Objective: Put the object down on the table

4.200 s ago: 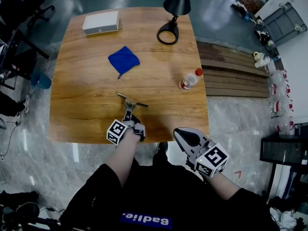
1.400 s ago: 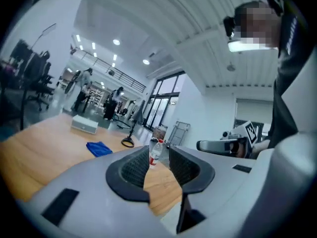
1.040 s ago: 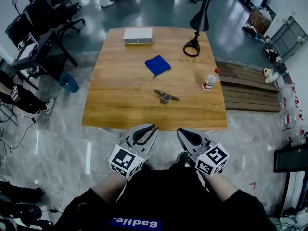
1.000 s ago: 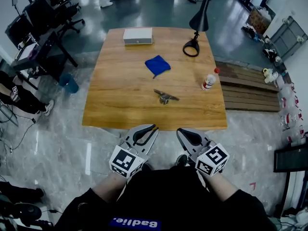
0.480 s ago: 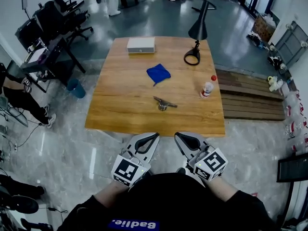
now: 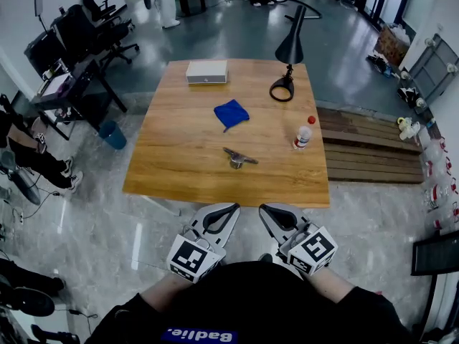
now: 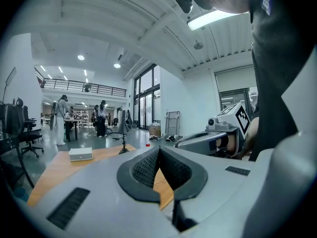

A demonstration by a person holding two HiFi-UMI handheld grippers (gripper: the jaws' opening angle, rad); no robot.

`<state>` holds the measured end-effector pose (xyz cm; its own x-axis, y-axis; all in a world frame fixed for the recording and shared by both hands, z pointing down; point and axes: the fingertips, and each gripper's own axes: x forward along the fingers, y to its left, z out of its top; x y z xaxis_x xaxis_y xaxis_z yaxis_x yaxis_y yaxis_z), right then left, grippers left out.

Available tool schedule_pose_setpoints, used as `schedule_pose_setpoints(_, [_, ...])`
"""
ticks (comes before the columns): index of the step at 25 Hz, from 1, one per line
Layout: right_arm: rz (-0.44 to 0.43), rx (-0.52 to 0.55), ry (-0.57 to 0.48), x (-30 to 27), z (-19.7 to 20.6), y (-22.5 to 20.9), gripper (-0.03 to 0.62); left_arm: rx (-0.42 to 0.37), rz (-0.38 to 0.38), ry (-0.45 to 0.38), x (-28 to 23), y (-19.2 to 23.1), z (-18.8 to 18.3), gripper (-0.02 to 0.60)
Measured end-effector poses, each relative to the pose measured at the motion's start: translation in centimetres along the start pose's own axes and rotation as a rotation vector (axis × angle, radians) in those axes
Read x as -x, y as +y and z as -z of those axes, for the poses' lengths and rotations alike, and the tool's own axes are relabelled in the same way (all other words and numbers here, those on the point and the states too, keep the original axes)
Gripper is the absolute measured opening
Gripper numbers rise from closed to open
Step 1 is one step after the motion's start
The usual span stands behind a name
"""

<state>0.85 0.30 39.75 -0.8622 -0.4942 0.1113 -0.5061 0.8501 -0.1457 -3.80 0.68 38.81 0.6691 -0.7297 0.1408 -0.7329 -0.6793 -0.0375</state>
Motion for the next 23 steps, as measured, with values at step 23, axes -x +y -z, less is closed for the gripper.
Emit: schedule_pose_setpoints(23, [0.011, 0.002, 0.020, 0.4, 0.1, 1.4, 0.005, 0.018, 0.020, -0.007, 1.9, -0.9, -0.2, 0.008])
